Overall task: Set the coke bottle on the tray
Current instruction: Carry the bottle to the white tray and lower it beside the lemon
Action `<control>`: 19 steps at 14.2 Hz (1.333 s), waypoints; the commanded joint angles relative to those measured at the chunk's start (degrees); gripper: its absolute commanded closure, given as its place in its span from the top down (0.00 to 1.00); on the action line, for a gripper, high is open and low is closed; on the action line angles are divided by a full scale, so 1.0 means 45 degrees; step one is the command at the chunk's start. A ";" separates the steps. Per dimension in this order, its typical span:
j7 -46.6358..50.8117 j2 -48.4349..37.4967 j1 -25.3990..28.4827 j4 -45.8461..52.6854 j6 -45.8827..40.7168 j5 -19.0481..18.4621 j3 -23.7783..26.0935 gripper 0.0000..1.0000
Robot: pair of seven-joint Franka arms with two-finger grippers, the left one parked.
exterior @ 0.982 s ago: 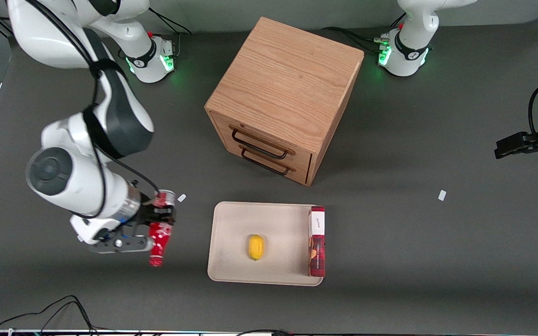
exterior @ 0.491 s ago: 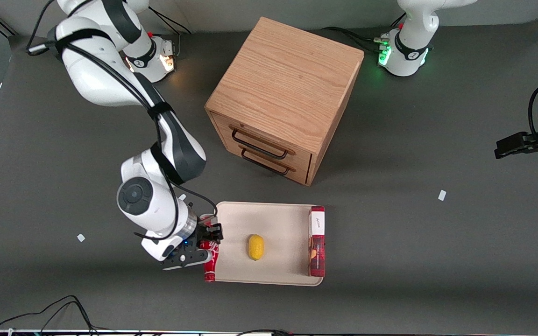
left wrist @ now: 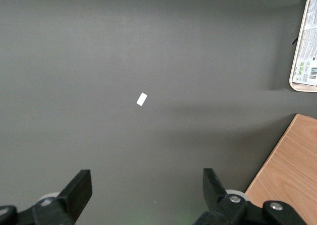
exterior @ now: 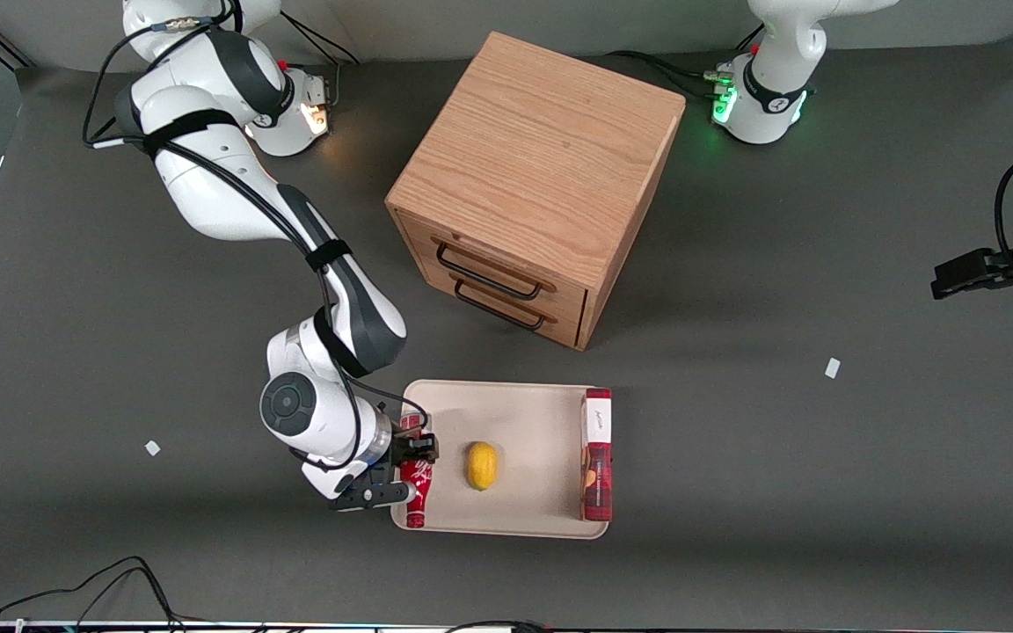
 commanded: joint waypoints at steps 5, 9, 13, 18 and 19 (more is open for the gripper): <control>-0.0063 0.0554 0.0101 -0.0100 0.1418 0.0394 -0.0068 0.60; -0.0063 0.0593 0.0082 -0.0531 0.2124 0.0355 -0.0088 0.84; -0.0063 0.0574 0.0101 -0.0531 0.2124 0.0316 -0.0108 0.86; -0.0063 -0.0069 0.0004 -0.0803 0.2046 0.0219 -0.0127 1.00; -0.0044 -0.0438 -0.0035 -0.1153 0.2026 0.0219 -0.0127 1.00</control>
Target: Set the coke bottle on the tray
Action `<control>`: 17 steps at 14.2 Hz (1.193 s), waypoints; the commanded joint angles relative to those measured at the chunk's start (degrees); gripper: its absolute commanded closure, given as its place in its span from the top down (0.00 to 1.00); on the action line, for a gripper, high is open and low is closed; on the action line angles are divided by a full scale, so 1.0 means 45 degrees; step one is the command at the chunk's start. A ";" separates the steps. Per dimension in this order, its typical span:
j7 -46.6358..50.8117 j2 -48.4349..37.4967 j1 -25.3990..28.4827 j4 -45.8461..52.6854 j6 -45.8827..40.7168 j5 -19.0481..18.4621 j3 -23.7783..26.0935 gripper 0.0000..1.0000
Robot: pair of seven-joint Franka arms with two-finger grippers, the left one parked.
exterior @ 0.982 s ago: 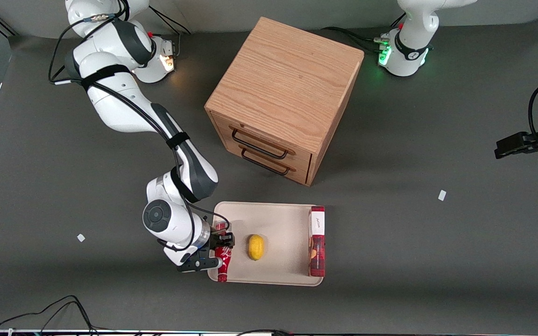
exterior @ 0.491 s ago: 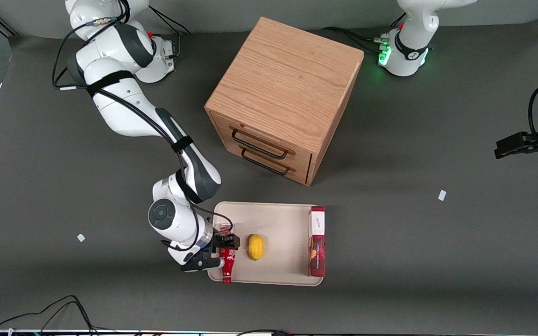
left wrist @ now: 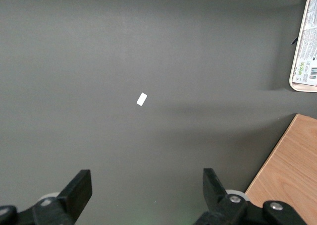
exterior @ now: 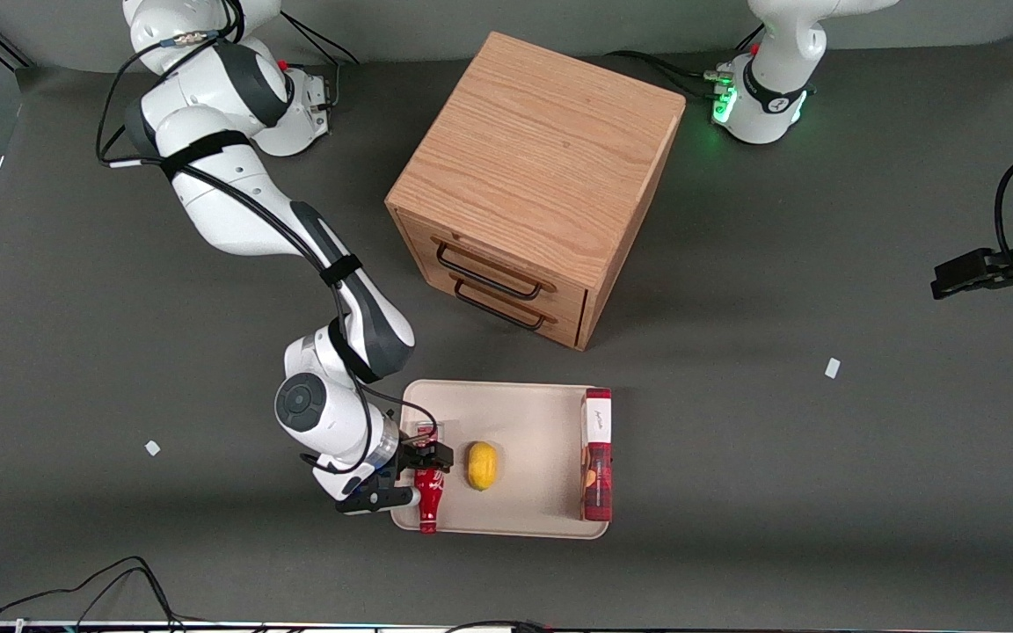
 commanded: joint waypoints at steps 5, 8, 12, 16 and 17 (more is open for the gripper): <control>-0.0142 -0.5223 -0.0797 -0.4416 -0.0892 0.0201 -0.0135 1.00; -0.0336 -0.7977 -0.1226 -0.6175 -0.2612 0.0220 -0.0545 1.00; -0.1678 -1.1046 -0.1383 -0.7642 -0.5930 0.0336 -0.1791 1.00; -0.2251 -1.4015 -0.1462 -1.0024 -0.6735 0.0357 -0.2887 1.00; -0.2270 -1.4544 -0.1481 -1.0241 -0.7143 0.0357 -0.3025 1.00</control>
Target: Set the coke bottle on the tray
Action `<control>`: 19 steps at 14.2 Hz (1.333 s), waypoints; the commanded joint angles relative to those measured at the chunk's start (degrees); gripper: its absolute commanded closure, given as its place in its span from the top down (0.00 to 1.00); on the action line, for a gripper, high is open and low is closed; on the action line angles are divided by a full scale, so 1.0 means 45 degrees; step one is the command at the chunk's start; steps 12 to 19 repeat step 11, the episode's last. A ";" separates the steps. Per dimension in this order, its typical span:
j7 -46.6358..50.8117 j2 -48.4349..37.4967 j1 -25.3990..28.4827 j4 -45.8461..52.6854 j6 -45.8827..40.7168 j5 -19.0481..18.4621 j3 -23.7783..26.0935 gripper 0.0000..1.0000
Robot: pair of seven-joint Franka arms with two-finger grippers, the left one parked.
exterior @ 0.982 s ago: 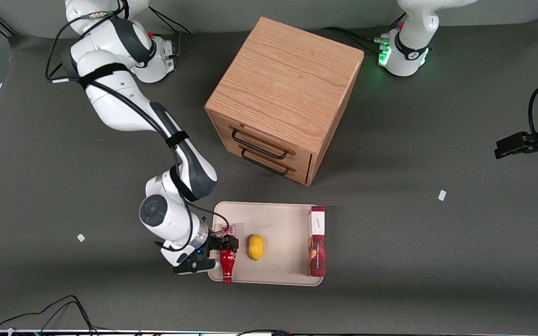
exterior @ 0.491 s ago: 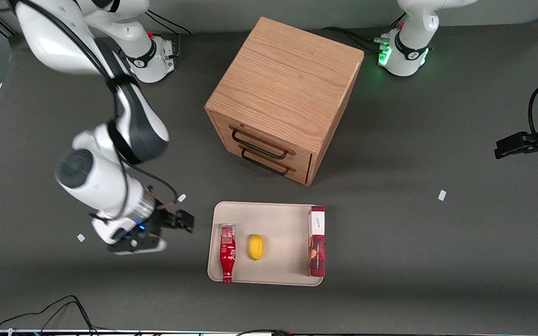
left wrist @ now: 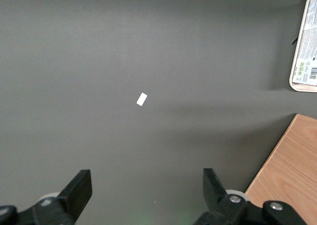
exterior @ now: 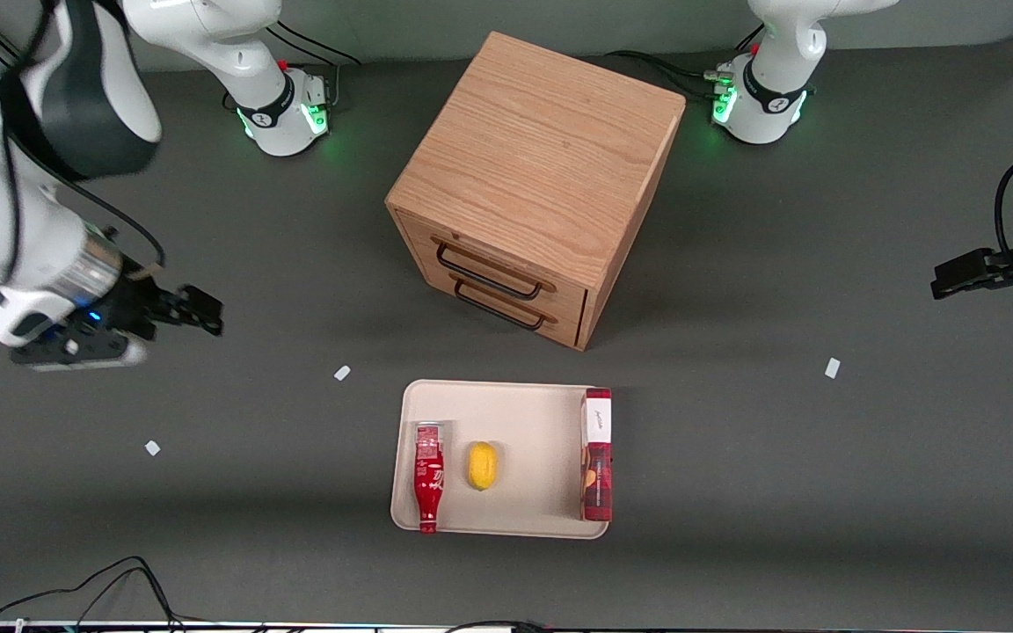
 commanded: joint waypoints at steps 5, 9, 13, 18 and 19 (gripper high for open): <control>-0.0390 -0.2517 0.0104 -0.1231 -0.1444 -0.0008 -0.0656 1.00; -0.0272 -0.2459 0.0104 -0.0742 -0.1953 -0.0086 -0.0910 1.00; 0.0078 -0.2362 0.0104 -0.0663 -0.1953 -0.0262 -0.0930 1.00; 0.0078 -0.2362 0.0104 -0.0663 -0.1953 -0.0262 -0.0930 1.00; 0.0078 -0.2362 0.0104 -0.0663 -0.1953 -0.0262 -0.0930 1.00</control>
